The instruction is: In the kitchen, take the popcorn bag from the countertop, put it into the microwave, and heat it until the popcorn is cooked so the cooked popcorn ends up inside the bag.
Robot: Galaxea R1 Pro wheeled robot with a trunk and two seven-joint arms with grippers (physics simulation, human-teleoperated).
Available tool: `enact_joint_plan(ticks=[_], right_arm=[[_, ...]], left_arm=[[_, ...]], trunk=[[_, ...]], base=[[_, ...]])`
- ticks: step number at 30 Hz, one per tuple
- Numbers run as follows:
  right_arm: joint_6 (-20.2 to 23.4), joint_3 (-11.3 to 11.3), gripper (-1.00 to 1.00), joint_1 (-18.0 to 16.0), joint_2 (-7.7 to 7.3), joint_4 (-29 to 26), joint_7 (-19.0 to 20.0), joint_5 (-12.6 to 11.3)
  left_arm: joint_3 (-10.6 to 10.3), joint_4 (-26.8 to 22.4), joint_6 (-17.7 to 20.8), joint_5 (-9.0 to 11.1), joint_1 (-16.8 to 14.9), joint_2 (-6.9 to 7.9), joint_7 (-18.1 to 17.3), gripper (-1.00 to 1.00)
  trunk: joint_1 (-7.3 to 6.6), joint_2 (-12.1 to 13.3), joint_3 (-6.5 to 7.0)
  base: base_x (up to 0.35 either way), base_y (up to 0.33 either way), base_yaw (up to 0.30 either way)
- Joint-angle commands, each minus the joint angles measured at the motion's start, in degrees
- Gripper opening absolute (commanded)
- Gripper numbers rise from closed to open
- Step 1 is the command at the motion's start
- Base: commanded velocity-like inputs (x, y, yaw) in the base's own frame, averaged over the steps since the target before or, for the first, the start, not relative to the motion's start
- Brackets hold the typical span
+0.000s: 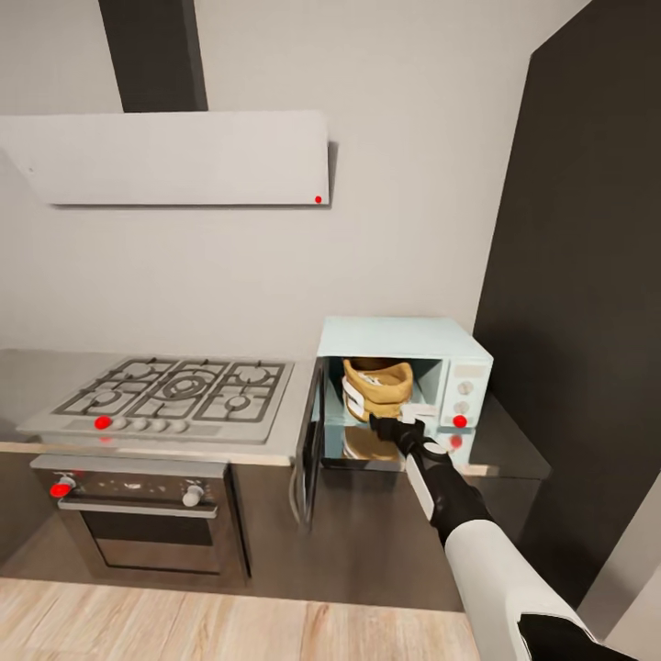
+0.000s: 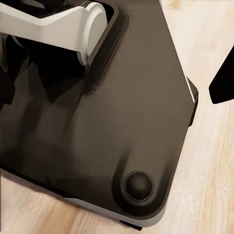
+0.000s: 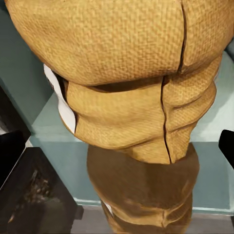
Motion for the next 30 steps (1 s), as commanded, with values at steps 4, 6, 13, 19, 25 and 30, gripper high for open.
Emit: enact_joint_plan(ticks=[4, 6, 13, 19, 25, 30], right_arm=[[0.2, -0.4, 1.0, 0.0, 0.08, -0.1, 0.0, 0.5], [0.2, -0.4, 1.0, 0.0, 0.08, -0.1, -0.1, 0.5], [0.2, -0.4, 1.0, 0.0, 0.08, -0.1, -0.3, 0.8], [0.2, -0.4, 1.0, 0.0, 0.08, -0.1, -0.3, 0.8], [0.2, -0.5, 1.0, 0.0, 0.08, -0.2, -0.3, 0.8], [0.2, -0.5, 1.0, 0.0, 0.08, -0.2, -0.3, 0.8]], left_arm=[[0.3, 0.0, -0.1, 0.1, 0.0, 0.03, -0.1, 1.0], [0.3, 0.0, -0.1, 0.1, 0.0, 0.03, -0.1, 1.0], [0.3, 0.0, -0.1, 0.1, 0.0, 0.03, -0.1, 1.0], [0.2, 0.0, -0.1, 0.1, 0.0, 0.03, -0.1, 1.0], [0.2, 0.0, -0.1, 0.1, 0.0, 0.03, -0.1, 1.0], [0.2, 0.0, -0.1, 0.1, 0.0, 0.03, -0.1, 1.0]], trunk=[[0.03, -0.1, -0.08], [0.03, -0.1, -0.08], [0.03, -0.1, -0.08], [0.03, -0.1, -0.08], [0.03, -0.1, -0.08], [0.03, -0.1, -0.08]], base=[[0.221, 0.0, 0.0], [0.231, 0.0, 0.0], [0.233, 0.0, 0.0], [0.231, 0.0, 0.0], [0.227, 0.0, 0.0], [0.191, 0.0, 0.0]])
